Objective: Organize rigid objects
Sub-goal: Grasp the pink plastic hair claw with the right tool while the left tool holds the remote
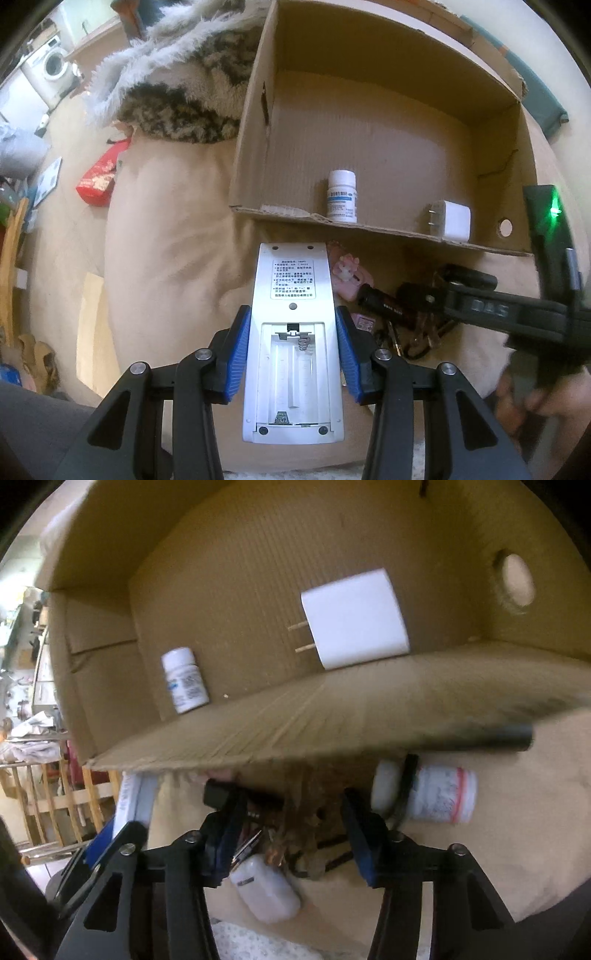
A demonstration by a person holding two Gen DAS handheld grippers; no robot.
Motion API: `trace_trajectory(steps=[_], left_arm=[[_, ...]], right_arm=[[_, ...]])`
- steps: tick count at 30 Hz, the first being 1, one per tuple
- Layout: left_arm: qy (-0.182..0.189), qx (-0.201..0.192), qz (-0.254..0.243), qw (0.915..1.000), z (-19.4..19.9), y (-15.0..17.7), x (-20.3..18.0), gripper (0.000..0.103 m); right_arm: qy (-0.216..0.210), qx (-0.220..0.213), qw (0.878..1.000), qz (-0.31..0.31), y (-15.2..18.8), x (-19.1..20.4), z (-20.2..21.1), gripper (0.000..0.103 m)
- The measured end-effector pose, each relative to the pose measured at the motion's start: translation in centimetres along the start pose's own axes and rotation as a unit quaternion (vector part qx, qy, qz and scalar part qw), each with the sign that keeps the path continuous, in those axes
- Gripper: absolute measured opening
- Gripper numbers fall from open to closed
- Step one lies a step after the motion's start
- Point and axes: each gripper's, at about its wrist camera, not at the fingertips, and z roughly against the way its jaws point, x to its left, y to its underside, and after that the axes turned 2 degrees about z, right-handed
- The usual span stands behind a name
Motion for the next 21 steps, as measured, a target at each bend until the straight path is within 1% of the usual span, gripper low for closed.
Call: trace_trajectory(steps=[3, 6, 7, 8, 9, 15, 17, 19, 21], left_arm=[[-0.001, 0.003, -0.001, 1.0000, -0.3, 0.0, -0.2, 0.040], [-0.006, 0.004, -0.007, 1.0000, -0.5, 0.1, -0.5, 0.040], [-0.006, 0.006, -0.007, 0.9999, -0.6, 0.2, -0.5, 0.040], [-0.005, 0.007, -0.007, 0.9999, -0.7, 0.2, -0.4, 0.040], [-0.005, 0.008, -0.006, 0.9999, -0.7, 0.2, -0.4, 0.040], [-0.013, -0.008, -0.014, 0.9998, -0.3, 0.3, -0.8, 0.040], [-0.014, -0.009, -0.017, 0.9997, -0.2, 0.4, -0.6, 0.040], [-0.014, -0.007, -0.014, 0.9998, -0.1, 0.6, -0.3, 0.040], [-0.016, -0.005, -0.009, 0.9998, 0.0, 0.7, -0.1, 0.040]], right_arm=[[0.012, -0.011, 1.000, 0.003, -0.6, 0.4, -0.6, 0.055], [0.015, -0.021, 1.000, 0.005, -0.9, 0.5, -0.7, 0.055], [0.019, -0.022, 1.000, 0.009, -0.8, 0.6, -0.7, 0.054], [0.035, -0.026, 0.999, 0.017, -0.7, 0.8, -0.6, 0.040], [0.047, -0.032, 0.998, 0.027, -0.6, 0.9, -0.6, 0.033], [0.040, -0.045, 0.997, 0.050, 0.5, 1.3, -0.1, 0.028], [0.024, -0.047, 0.997, 0.050, 1.0, 1.4, 0.3, 0.021], [0.014, -0.046, 0.997, 0.059, 1.7, 1.8, 0.8, 0.019], [0.015, -0.054, 0.995, 0.079, 2.4, 2.5, 1.4, 0.019]])
